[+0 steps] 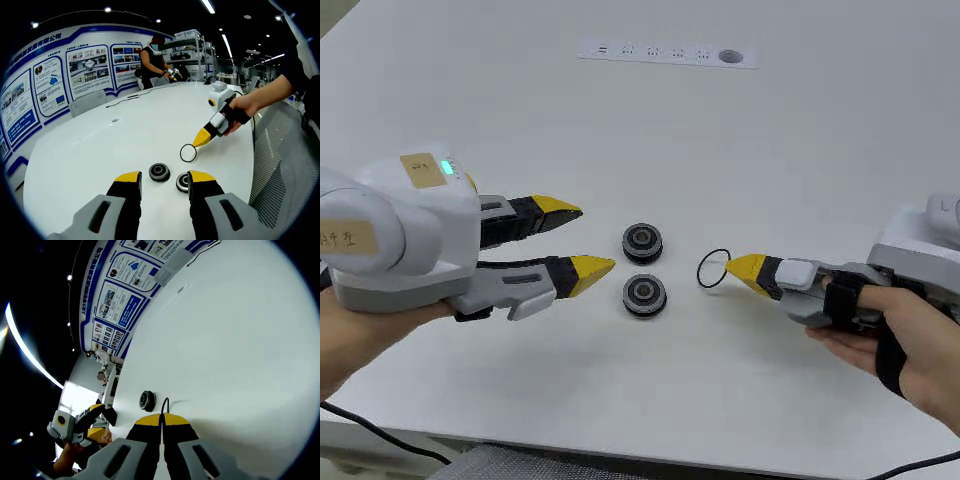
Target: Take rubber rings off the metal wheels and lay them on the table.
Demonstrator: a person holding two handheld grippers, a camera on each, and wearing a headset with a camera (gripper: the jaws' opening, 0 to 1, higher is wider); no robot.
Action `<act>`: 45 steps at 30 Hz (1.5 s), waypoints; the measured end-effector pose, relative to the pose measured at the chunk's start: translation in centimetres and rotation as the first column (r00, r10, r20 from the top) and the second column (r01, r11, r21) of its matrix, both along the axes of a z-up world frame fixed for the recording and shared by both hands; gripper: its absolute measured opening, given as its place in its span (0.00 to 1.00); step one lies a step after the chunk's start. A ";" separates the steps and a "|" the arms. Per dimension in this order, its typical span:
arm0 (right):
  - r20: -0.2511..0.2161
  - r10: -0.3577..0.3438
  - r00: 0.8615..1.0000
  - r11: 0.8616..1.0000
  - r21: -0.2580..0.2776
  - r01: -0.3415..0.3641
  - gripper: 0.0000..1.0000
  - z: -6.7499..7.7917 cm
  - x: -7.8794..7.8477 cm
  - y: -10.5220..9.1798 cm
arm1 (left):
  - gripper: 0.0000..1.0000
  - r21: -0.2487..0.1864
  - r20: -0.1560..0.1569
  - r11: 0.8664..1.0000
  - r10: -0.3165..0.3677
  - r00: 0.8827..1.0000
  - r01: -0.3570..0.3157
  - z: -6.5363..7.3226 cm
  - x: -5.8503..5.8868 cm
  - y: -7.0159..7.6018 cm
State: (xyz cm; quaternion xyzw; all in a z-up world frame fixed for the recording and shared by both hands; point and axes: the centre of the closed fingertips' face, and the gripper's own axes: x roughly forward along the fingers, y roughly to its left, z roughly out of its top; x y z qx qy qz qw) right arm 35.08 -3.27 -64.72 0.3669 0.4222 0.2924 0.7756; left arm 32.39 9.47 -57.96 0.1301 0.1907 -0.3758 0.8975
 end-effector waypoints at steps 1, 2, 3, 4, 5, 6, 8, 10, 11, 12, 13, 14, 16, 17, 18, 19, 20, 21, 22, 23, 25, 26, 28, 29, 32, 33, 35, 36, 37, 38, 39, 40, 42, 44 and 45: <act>-0.007 -0.006 1.000 1.000 -0.005 0.006 0.02 -0.1 0.0 -0.2 | 0.39 -0.002 0.000 1.000 0.002 1.000 -0.002 0.0 0.0 0.0; -0.004 -0.013 1.000 1.000 -0.016 0.013 0.02 -0.2 0.0 -0.5 | 0.39 -0.002 0.000 1.000 0.003 1.000 -0.003 0.1 0.0 0.1; 0.004 -0.018 1.000 0.999 -0.027 0.018 0.02 -0.2 0.1 -0.7 | 0.38 0.001 0.001 1.000 0.005 1.000 -0.005 0.2 -0.1 0.2; 0.004 -0.020 1.000 0.999 -0.036 0.020 0.02 -0.3 0.1 -0.9 | 0.38 0.001 0.002 1.000 0.006 1.000 -0.006 0.2 -0.1 0.2; 0.002 -0.029 1.000 0.999 -0.044 0.029 0.02 -0.4 0.1 -1.2 | 0.38 -0.001 0.002 1.000 0.007 1.000 -0.007 0.2 -0.2 0.3; 0.003 -0.032 0.999 0.998 -0.050 0.032 0.02 -0.4 0.2 -1.4 | 0.38 -0.002 0.001 1.000 0.007 1.000 -0.007 0.2 -0.2 0.3; 0.007 -0.035 0.999 0.994 -0.101 0.036 0.02 -0.9 0.2 -2.0 | 0.38 -0.006 -0.003 1.000 0.002 1.000 -0.002 0.2 -0.4 0.3; 0.033 -0.020 0.999 0.990 -0.139 0.024 0.02 -1.1 0.2 -2.2 | 0.39 -0.006 -0.005 1.000 0.004 1.000 -0.004 0.1 -0.5 0.3; 0.038 -0.015 0.999 0.989 -0.147 0.021 0.02 -1.1 0.2 -2.2 | 0.39 -0.006 -0.006 1.000 0.005 1.000 -0.005 0.1 -0.5 0.3; 0.040 -0.017 0.999 0.988 -0.152 0.023 0.02 -1.1 0.2 -2.3 | 0.39 -0.006 -0.007 1.000 0.005 1.000 -0.005 0.1 -0.6 0.4; 0.059 -0.004 0.998 0.984 -0.177 0.015 0.02 -1.2 0.3 -2.4 | 0.39 -0.005 -0.008 1.000 0.005 1.000 -0.005 0.0 -0.6 0.4; 0.079 0.019 0.997 0.978 -0.207 -0.003 0.03 -1.3 0.3 -2.6 | 0.39 -0.003 -0.008 1.000 0.004 1.000 -0.004 0.0 -0.7 0.4; 0.080 0.028 0.996 0.974 -0.228 -0.009 0.05 -1.5 0.1 -2.6 | 0.39 -0.004 -0.009 1.000 0.001 1.000 -0.001 0.0 -0.7 0.3; 0.084 0.031 0.996 0.974 -0.224 -0.012 0.05 -1.5 0.1 -2.6 | 0.39 -0.004 -0.007 1.000 -0.001 1.000 0.001 0.0 -0.8 0.3; 0.083 0.031 0.996 0.974 -0.224 -0.011 0.05 -1.5 0.1 -2.7 | 0.39 -0.002 -0.008 1.000 -0.001 1.000 0.001 0.0 -0.8 0.3; 0.082 0.029 0.996 0.974 -0.224 -0.010 0.05 -1.5 0.1 -2.7 | 0.39 -0.001 -0.009 1.000 -0.001 1.000 0.001 0.0 -0.9 0.3; 0.086 0.027 0.996 0.975 -0.220 -0.007 0.05 -1.5 0.2 -2.8 | 0.39 -0.001 -0.007 1.000 -0.002 1.000 0.002 0.0 -0.8 0.3; 0.087 0.024 0.996 0.975 -0.220 -0.004 0.05 -1.5 0.2 -2.8 | 0.39 -0.003 -0.007 1.000 -0.001 1.000 0.001 0.1 -0.8 0.2; 0.088 0.020 0.996 0.974 -0.225 0.001 0.06 -1.5 0.2 -2.9 | 0.39 -0.005 -0.007 1.000 -0.001 1.000 0.001 0.1 -0.8 0.2; 0.094 0.020 0.995 0.973 -0.230 0.003 0.07 -1.5 0.2 -3.0 | 0.39 -0.003 -0.007 1.000 -0.002 1.000 0.002 0.1 -0.8 0.2; 0.095 0.024 0.995 0.971 -0.239 0.000 0.07 -1.6 0.2 -3.2 | 0.39 0.000 -0.008 1.000 -0.005 1.000 0.005 0.0 -0.8 0.2; 0.098 0.030 0.995 0.969 -0.246 -0.005 0.07 -1.6 0.1 -3.2 | 0.39 0.000 -0.008 1.000 -0.005 1.000 0.005 0.0 -0.8 0.2; 0.114 0.061 0.992 0.960 -0.279 -0.027 0.07 -1.7 -0.1 -3.4 | 0.39 -0.002 -0.007 1.000 -0.005 1.000 0.005 0.0 -0.8 0.2; 0.127 0.074 0.989 0.956 -0.293 -0.034 0.08 -1.7 -0.1 -3.4 | 0.39 -0.001 -0.007 1.000 -0.006 1.000 0.006 0.0 -0.8 0.2; 0.162 0.113 0.980 0.940 -0.337 -0.053 0.11 -1.6 -0.1 -3.6 | 0.39 0.000 -0.009 1.000 -0.008 1.000 0.008 -0.1 -0.8 0.1; 0.183 0.139 0.973 0.931 -0.359 -0.065 0.11 -1.5 0.0 -3.6 | 0.39 0.003 -0.010 1.000 -0.010 1.000 0.010 -0.1 -0.8 0.1; 0.194 0.144 0.970 0.931 -0.360 -0.066 0.11 -1.2 -0.1 -3.4 | 0.39 0.003 -0.014 1.000 -0.014 1.000 0.015 -0.2 -0.8 0.0; 0.200 0.144 0.969 0.934 -0.352 -0.066 0.11 -1.1 0.0 -3.3 | 0.39 0.005 -0.016 1.000 -0.017 1.000 0.017 -0.3 -0.8 0.0; 0.205 0.137 0.969 0.940 -0.334 -0.062 0.11 -0.8 0.0 -3.2 | 0.39 0.008 -0.019 1.000 -0.021 1.000 0.021 -0.4 -0.8 -0.1; 0.210 0.127 0.969 0.949 -0.310 -0.057 0.11 -0.5 0.2 -3.0 | 0.39 0.009 -0.023 1.000 -0.026 0.999 0.026 -0.6 -0.7 -0.3; 0.216 0.123 0.969 0.954 -0.296 -0.055 0.12 -0.3 0.2 -2.8 | 0.39 0.011 -0.027 1.000 -0.029 0.999 0.030 -0.8 -0.6 -0.4; 0.246 0.125 0.961 0.960 -0.273 -0.055 0.12 0.3 0.4 -2.5 | 0.39 0.017 -0.032 0.999 -0.034 0.999 0.035 -1.0 -0.5 -0.5; 0.291 0.140 0.946 0.962 -0.265 -0.061 0.16 1.0 0.6 -2.1 | 0.40 0.029 -0.037 0.999 -0.037 0.999 0.038 -1.4 -0.1 -0.7; 0.329 0.150 0.932 0.966 -0.248 -0.068 0.22 1.7 0.8 -1.6 | 0.40 0.041 -0.042 0.998 -0.045 0.998 0.047 -1.7 0.2 -0.8; 0.337 0.153 0.929 0.970 -0.233 -0.076 0.23 2.1 0.8 -1.4 | 0.39 0.041 -0.047 0.998 -0.054 0.997 0.056 -1.8 0.3 -1.1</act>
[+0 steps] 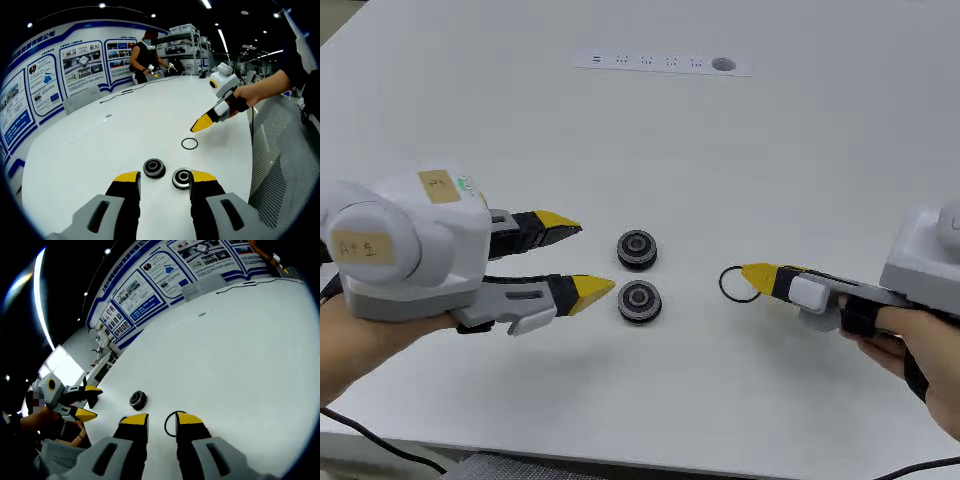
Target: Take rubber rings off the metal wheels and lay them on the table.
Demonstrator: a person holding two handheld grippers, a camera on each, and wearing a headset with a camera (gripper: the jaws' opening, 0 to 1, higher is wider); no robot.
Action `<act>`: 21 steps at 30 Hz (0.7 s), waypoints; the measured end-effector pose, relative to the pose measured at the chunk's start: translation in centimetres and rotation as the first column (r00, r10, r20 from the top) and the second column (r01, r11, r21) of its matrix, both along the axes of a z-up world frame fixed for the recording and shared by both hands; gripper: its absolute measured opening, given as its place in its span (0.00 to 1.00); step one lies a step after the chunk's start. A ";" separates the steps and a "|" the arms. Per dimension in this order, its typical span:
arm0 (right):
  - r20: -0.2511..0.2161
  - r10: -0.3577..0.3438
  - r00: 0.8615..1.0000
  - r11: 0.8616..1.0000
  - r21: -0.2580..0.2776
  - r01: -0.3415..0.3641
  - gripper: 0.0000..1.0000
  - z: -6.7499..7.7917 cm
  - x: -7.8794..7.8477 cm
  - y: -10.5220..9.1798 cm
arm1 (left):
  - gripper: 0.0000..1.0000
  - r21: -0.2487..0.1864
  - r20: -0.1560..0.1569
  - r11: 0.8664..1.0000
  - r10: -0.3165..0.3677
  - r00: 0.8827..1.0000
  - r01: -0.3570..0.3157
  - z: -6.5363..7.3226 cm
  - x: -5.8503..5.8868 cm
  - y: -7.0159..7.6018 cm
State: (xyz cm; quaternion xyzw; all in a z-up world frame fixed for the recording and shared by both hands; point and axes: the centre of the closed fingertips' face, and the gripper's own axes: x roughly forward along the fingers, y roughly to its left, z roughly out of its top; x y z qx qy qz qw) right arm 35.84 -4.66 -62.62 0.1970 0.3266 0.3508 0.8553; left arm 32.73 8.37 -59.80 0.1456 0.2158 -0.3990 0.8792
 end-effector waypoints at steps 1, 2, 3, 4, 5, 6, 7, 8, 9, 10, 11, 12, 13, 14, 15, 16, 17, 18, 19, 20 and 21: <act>0.003 0.006 1.000 1.000 0.011 -0.006 0.23 0.2 0.0 0.2 | 0.39 0.000 -0.003 1.000 -0.007 1.000 0.007 -0.1 0.1 -0.2; 0.005 0.013 1.000 1.000 0.022 -0.013 0.24 0.4 -0.1 0.4 | 0.39 0.002 -0.004 1.000 -0.015 1.000 0.015 -0.2 0.2 -0.4; 0.004 0.022 1.000 0.999 0.049 -0.022 0.25 0.7 -0.1 0.7 | 0.39 0.008 -0.009 0.999 -0.031 0.999 0.031 -0.4 0.2 -0.8; 0.000 0.025 1.000 0.998 0.062 -0.025 0.26 0.8 -0.2 0.9 | 0.38 0.014 -0.012 0.999 -0.042 0.999 0.042 -0.6 0.2 -1.1; -0.001 0.031 1.000 0.998 0.063 -0.031 0.27 0.8 -0.3 1.0 | 0.38 0.025 -0.016 0.998 -0.055 0.998 0.055 -0.9 0.3 -1.4; 0.003 0.038 0.999 0.997 0.062 -0.038 0.28 0.9 -0.3 1.1 | 0.38 0.032 -0.017 0.998 -0.062 0.998 0.062 -1.1 0.4 -1.6; 0.006 0.045 0.999 0.997 0.061 -0.045 0.28 0.8 -0.4 1.2 | 0.38 0.036 -0.020 0.997 -0.065 0.998 0.066 -1.3 0.4 -1.7; 0.012 0.054 0.998 0.996 0.067 -0.055 0.28 0.9 -0.5 1.4 | 0.37 0.035 -0.029 0.997 -0.073 0.997 0.074 -1.6 0.5 -2.0; 0.011 0.056 0.998 0.996 0.074 -0.057 0.28 0.9 -0.5 1.5 | 0.37 0.032 -0.034 0.997 -0.076 0.997 0.077 -1.7 0.5 -2.1; 0.011 0.058 0.998 0.995 0.083 -0.059 0.28 1.0 -0.6 1.6 | 0.36 0.034 -0.037 0.996 -0.081 0.996 0.083 -1.9 0.5 -2.3; 0.013 0.060 0.998 0.994 0.089 -0.061 0.28 1.0 -0.6 1.6 | 0.36 0.034 -0.041 0.996 -0.085 0.996 0.087 -2.1 0.4 -2.4; 0.016 0.061 0.998 0.994 0.095 -0.062 0.28 1.1 -0.7 1.6 | 0.36 0.034 -0.046 0.995 -0.089 0.995 0.091 -2.2 0.4 -2.5; 0.021 0.064 0.998 0.993 0.094 -0.066 0.28 1.1 -0.7 1.7 | 0.35 0.036 -0.047 0.995 -0.094 0.994 0.095 -2.4 0.3 -2.6; 0.024 0.068 0.997 0.994 0.088 -0.070 0.28 1.0 -0.7 1.7 | 0.35 0.038 -0.050 0.994 -0.097 0.994 0.099 -2.6 0.3 -2.7; 0.031 0.082 0.996 0.994 0.066 -0.084 0.28 0.7 -0.9 1.7 | 0.35 0.042 -0.058 0.994 -0.102 0.993 0.104 -2.8 0.2 -2.8; 0.033 0.087 0.996 0.994 0.060 -0.089 0.28 0.6 -1.0 1.7 | 0.34 0.044 -0.063 0.993 -0.106 0.992 0.109 -3.0 0.1 -2.8; 0.032 0.092 0.995 0.994 0.060 -0.094 0.28 0.6 -1.1 1.8 | 0.33 0.049 -0.068 0.992 -0.113 0.991 0.116 -3.3 0.0 -2.9; 0.030 0.095 0.995 0.993 0.061 -0.096 0.28 0.5 -1.2 1.9 | 0.32 0.051 -0.072 0.992 -0.115 0.991 0.119 -3.5 -0.1 -2.9; 0.030 0.098 0.995 0.993 0.064 -0.100 0.28 0.5 -1.3 2.0 | 0.32 0.053 -0.077 0.991 -0.119 0.990 0.123 -3.7 -0.2 -2.9; 0.029 0.099 0.995 0.993 0.067 -0.101 0.28 0.5 -1.4 2.0 | 0.31 0.054 -0.085 0.990 -0.125 0.989 0.130 -4.0 -0.3 -3.0; 0.027 0.098 0.995 0.993 0.068 -0.100 0.28 0.5 -1.4 2.0 | 0.30 0.054 -0.088 0.989 -0.130 0.988 0.135 -4.1 -0.4 -3.1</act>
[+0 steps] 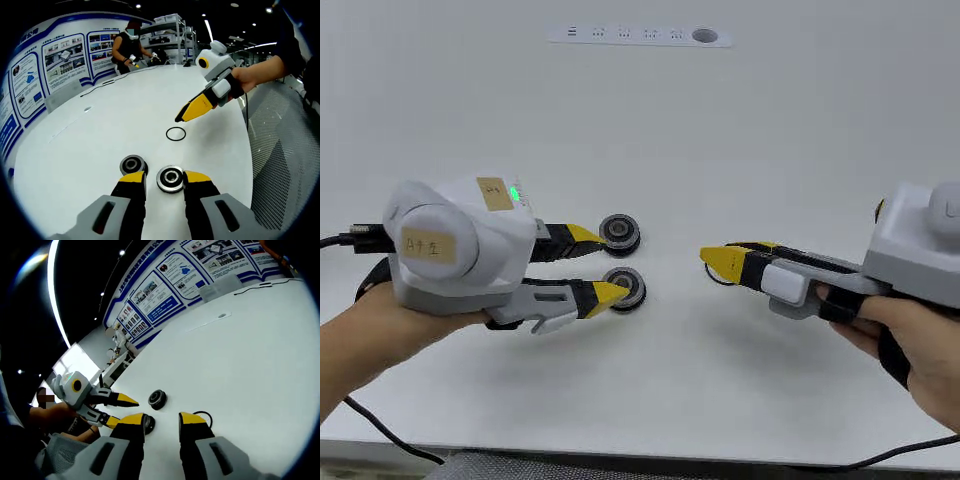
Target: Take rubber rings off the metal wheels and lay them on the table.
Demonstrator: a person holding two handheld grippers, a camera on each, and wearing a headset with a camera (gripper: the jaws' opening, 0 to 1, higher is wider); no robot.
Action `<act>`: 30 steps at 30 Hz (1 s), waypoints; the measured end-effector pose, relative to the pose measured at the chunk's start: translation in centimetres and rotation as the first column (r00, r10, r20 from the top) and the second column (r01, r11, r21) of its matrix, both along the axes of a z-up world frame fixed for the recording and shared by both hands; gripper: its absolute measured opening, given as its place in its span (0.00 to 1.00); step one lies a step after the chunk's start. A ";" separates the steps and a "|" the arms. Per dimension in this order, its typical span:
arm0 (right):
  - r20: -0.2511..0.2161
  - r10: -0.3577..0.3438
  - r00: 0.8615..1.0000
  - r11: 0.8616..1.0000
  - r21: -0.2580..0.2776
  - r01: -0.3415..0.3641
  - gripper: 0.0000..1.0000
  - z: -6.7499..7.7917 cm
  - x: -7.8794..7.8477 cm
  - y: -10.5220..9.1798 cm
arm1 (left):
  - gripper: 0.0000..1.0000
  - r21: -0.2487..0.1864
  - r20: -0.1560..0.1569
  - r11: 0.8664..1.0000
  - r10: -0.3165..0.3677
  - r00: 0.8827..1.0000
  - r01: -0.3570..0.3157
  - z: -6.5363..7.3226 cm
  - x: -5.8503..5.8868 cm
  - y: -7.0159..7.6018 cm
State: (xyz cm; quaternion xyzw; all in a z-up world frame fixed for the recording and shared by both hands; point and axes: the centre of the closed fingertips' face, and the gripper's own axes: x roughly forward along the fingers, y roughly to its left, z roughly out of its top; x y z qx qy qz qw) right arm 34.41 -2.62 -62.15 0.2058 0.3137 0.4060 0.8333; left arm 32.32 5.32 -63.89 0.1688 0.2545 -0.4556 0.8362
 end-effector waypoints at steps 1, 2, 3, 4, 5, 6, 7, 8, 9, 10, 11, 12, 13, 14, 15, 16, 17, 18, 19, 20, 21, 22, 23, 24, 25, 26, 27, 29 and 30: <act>-0.002 -0.001 1.000 1.000 0.002 0.001 0.28 0.0 0.0 0.0 | 0.28 0.001 -0.003 1.000 -0.004 1.000 0.004 -0.1 -0.1 -0.1; -0.003 -0.002 1.000 1.000 0.009 0.002 0.28 0.0 -0.1 0.1 | 0.26 0.003 -0.008 1.000 -0.011 1.000 0.011 -0.2 -0.2 -0.1; -0.009 -0.004 1.000 1.000 0.013 0.004 0.28 -0.1 -0.2 0.0 | 0.25 0.004 -0.010 1.000 -0.014 1.000 0.014 -0.3 -0.3 -0.2; -0.014 -0.008 1.000 1.000 0.012 0.008 0.28 -0.2 -0.2 0.0 | 0.24 0.006 -0.012 1.000 -0.018 1.000 0.018 -0.4 -0.3 -0.3; -0.012 -0.009 1.000 1.000 0.010 0.009 0.28 -0.3 -0.2 -0.1 | 0.23 0.008 -0.014 1.000 -0.023 1.000 0.023 -0.6 -0.3 -0.3; -0.013 -0.011 1.000 1.000 0.009 0.011 0.27 -0.4 -0.2 -0.1 | 0.23 0.010 -0.015 1.000 -0.025 1.000 0.025 -0.6 -0.3 -0.4; -0.020 -0.016 1.000 1.000 0.011 0.016 0.27 -0.5 -0.2 -0.3 | 0.22 0.019 -0.015 0.999 -0.029 0.999 0.029 -0.8 -0.3 -0.4; -0.022 -0.017 1.000 1.000 0.012 0.018 0.27 -0.5 -0.2 -0.3 | 0.22 0.023 -0.016 0.999 -0.031 0.999 0.032 -0.9 -0.3 -0.4; -0.022 -0.018 1.000 1.000 0.012 0.019 0.27 -0.5 -0.2 -0.3 | 0.22 0.025 -0.019 0.999 -0.033 0.999 0.034 -1.0 -0.4 -0.4; -0.021 -0.019 1.000 1.000 0.012 0.019 0.27 -0.5 -0.3 -0.4 | 0.21 0.025 -0.020 0.999 -0.033 0.999 0.034 -1.0 -0.4 -0.5; -0.023 -0.020 1.000 1.000 0.012 0.020 0.27 -0.5 -0.3 -0.4 | 0.21 0.024 -0.023 0.999 -0.032 0.999 0.033 -1.0 -0.4 -0.5; -0.024 -0.022 0.999 1.000 0.015 0.023 0.27 -0.5 -0.3 -0.4 | 0.20 0.022 -0.024 0.999 -0.031 0.999 0.032 -1.0 -0.4 -0.5; -0.025 -0.025 0.999 1.000 0.016 0.026 0.27 -0.5 -0.3 -0.5 | 0.20 0.019 -0.025 0.999 -0.032 0.999 0.033 -1.0 -0.4 -0.5; -0.028 -0.028 0.999 0.999 0.016 0.028 0.27 -0.5 -0.3 -0.5 | 0.20 0.019 -0.026 0.999 -0.033 0.999 0.033 -1.0 -0.4 -0.6; -0.027 -0.028 0.999 0.999 0.015 0.029 0.27 -0.5 -0.3 -0.5 | 0.20 0.019 -0.026 0.999 -0.033 0.999 0.034 -1.0 -0.4 -0.6; -0.027 -0.029 0.999 0.999 0.016 0.029 0.27 -0.6 -0.3 -0.5 | 0.19 0.018 -0.027 0.999 -0.034 0.999 0.035 -1.0 -0.5 -0.6; -0.031 -0.029 0.999 0.999 0.018 0.030 0.27 -0.6 -0.3 -0.5 | 0.19 0.018 -0.028 0.999 -0.037 0.999 0.037 -1.0 -0.5 -0.6; -0.032 -0.029 0.999 0.999 0.018 0.030 0.27 -0.6 -0.3 -0.5 | 0.18 0.018 -0.028 0.999 -0.039 0.999 0.039 -1.0 -0.5 -0.6; -0.032 -0.027 0.999 0.999 0.018 0.028 0.27 -0.6 -0.4 -0.4 | 0.17 0.016 -0.031 0.999 -0.040 0.999 0.040 -1.0 -0.6 -0.7; -0.032 -0.025 0.999 1.000 0.017 0.026 0.27 -0.7 -0.4 -0.4 | 0.16 0.016 -0.032 0.999 -0.040 0.999 0.041 -1.0 -0.6 -0.7; -0.032 -0.024 0.999 1.000 0.018 0.024 0.27 -0.7 -0.5 -0.4 | 0.16 0.017 -0.033 0.999 -0.039 0.999 0.040 -1.1 -0.6 -0.7; -0.034 -0.023 0.999 0.999 0.023 0.024 0.27 -0.6 -0.5 -0.3 | 0.16 0.021 -0.031 0.999 -0.041 0.999 0.042 -1.1 -0.6 -0.7; -0.036 -0.024 0.999 0.999 0.025 0.025 0.27 -0.6 -0.5 -0.2 | 0.16 0.019 -0.033 0.999 -0.041 0.999 0.041 -1.1 -0.6 -0.7; -0.034 -0.022 0.999 0.999 0.023 0.023 0.27 -0.6 -0.5 -0.2 | 0.15 0.020 -0.034 0.999 -0.042 0.999 0.043 -1.1 -0.6 -0.7; -0.033 -0.021 0.999 0.999 0.023 0.022 0.27 -0.6 -0.5 -0.2 | 0.15 0.023 -0.032 0.999 -0.046 0.998 0.047 -1.1 -0.6 -0.7; -0.034 -0.020 0.999 0.999 0.024 0.021 0.27 -0.6 -0.5 -0.1 | 0.15 0.025 -0.033 0.998 -0.048 0.998 0.049 -1.1 -0.7 -0.8; -0.035 -0.019 0.999 0.999 0.025 0.020 0.27 -0.6 -0.5 -0.1 | 0.15 0.027 -0.033 0.998 -0.050 0.998 0.051 -1.1 -0.7 -0.8; -0.035 -0.017 0.999 0.999 0.030 0.018 0.27 -0.5 -0.6 0.1 | 0.14 0.033 -0.033 0.998 -0.056 0.998 0.057 -1.2 -0.8 -0.8; -0.037 -0.016 0.999 0.999 0.032 0.018 0.27 -0.5 -0.6 0.1 | 0.14 0.035 -0.032 0.998 -0.059 0.998 0.060 -1.2 -0.8 -0.8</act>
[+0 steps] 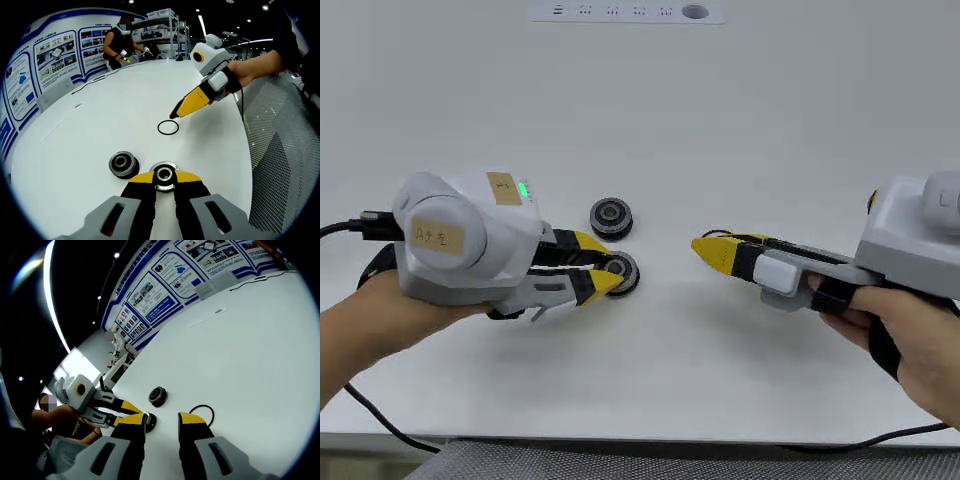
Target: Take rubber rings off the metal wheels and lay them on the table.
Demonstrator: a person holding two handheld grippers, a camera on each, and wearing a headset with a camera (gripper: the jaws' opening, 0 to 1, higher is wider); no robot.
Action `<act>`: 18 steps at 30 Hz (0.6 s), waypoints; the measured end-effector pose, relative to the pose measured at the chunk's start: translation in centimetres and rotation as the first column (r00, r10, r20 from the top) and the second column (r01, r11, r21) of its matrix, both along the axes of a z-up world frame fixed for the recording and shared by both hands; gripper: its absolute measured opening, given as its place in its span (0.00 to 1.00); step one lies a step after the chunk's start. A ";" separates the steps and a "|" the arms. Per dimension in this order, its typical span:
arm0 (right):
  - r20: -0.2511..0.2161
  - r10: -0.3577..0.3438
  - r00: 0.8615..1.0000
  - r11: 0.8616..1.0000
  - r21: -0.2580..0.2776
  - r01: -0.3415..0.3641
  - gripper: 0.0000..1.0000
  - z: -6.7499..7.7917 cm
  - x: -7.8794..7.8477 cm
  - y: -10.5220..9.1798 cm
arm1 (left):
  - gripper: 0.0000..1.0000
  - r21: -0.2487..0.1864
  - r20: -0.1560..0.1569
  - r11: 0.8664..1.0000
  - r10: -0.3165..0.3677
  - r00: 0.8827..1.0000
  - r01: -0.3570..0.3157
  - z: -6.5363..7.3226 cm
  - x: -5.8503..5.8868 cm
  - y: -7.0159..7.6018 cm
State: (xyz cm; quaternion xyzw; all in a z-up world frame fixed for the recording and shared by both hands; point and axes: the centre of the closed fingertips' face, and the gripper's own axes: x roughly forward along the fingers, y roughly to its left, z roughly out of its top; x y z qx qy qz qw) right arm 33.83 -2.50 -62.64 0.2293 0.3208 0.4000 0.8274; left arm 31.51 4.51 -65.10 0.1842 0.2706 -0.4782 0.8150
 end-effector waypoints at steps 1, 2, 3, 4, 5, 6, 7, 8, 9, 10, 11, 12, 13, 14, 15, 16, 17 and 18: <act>-0.001 0.002 1.000 1.000 0.002 -0.002 0.27 0.0 0.0 0.1 | 0.14 0.000 0.002 1.000 -0.001 1.000 0.001 0.0 0.0 0.0; -0.001 0.006 1.000 1.000 0.008 -0.006 0.27 0.1 -0.1 0.3 | 0.14 -0.001 0.001 1.000 0.000 1.000 0.000 0.0 0.0 0.0; -0.006 0.010 1.000 1.000 0.012 -0.010 0.27 0.1 -0.2 0.4 | 0.14 -0.001 0.001 1.000 0.000 1.000 0.000 0.0 0.0 0.0; -0.012 0.016 1.000 1.000 0.021 -0.016 0.27 0.2 -0.4 0.6 | 0.14 -0.001 0.003 1.000 -0.001 1.000 0.001 0.0 0.0 0.0; -0.016 0.021 1.000 0.999 0.028 -0.021 0.27 0.2 -0.5 0.8 | 0.14 0.000 0.003 1.000 -0.001 1.000 0.001 0.0 0.1 0.0; -0.023 0.027 0.999 0.999 0.036 -0.026 0.27 0.2 -0.6 1.0 | 0.13 0.000 0.004 1.000 -0.002 1.000 0.002 0.0 0.1 0.0; -0.028 0.040 0.999 0.998 0.044 -0.039 0.27 0.2 -0.8 1.3 | 0.13 0.001 0.002 1.000 -0.003 1.000 0.003 0.0 0.1 0.0; -0.034 0.049 0.998 0.998 0.050 -0.047 0.28 0.2 -1.0 1.6 | 0.13 0.004 0.002 1.000 -0.005 1.000 0.005 0.0 0.1 0.0; -0.049 0.064 0.997 0.996 0.060 -0.061 0.30 0.1 -1.3 2.0 | 0.13 0.005 0.002 1.000 -0.008 1.000 0.007 0.0 0.1 0.0; -0.059 0.077 0.995 0.995 0.074 -0.073 0.33 0.1 -1.6 2.3 | 0.13 0.005 0.002 1.000 -0.007 1.000 0.007 0.0 0.1 0.0; -0.068 0.082 0.994 0.993 0.087 -0.076 0.35 0.1 -1.7 2.6 | 0.13 0.003 0.002 1.000 -0.005 1.000 0.005 0.0 0.1 0.1; -0.073 0.084 0.994 0.993 0.088 -0.077 0.37 0.1 -1.8 2.9 | 0.13 0.000 0.002 1.000 -0.005 1.000 0.005 0.0 0.1 0.1; -0.075 0.086 0.993 0.993 0.088 -0.080 0.40 0.1 -1.9 3.2 | 0.13 -0.003 0.001 1.000 -0.005 1.000 0.005 0.0 0.1 0.1; -0.079 0.097 0.992 0.992 0.085 -0.090 0.42 0.0 -2.1 3.6 | 0.13 -0.004 -0.001 1.000 -0.005 1.000 0.005 0.0 0.0 0.1; -0.080 0.102 0.991 0.992 0.084 -0.096 0.45 0.0 -2.2 3.8 | 0.13 -0.003 0.001 1.000 -0.008 1.000 0.008 0.0 0.0 0.1; -0.082 0.107 0.991 0.991 0.084 -0.100 0.48 0.0 -2.2 4.1 | 0.13 -0.002 0.001 1.000 -0.011 1.000 0.011 0.0 0.0 0.1; -0.090 0.118 0.989 0.990 0.091 -0.110 0.50 0.0 -2.4 4.5 | 0.13 0.000 0.003 1.000 -0.017 1.000 0.017 0.0 0.0 0.1; -0.098 0.127 0.987 0.988 0.100 -0.117 0.51 0.1 -2.5 4.8 | 0.13 0.002 0.006 1.000 -0.022 1.000 0.022 0.0 0.0 0.1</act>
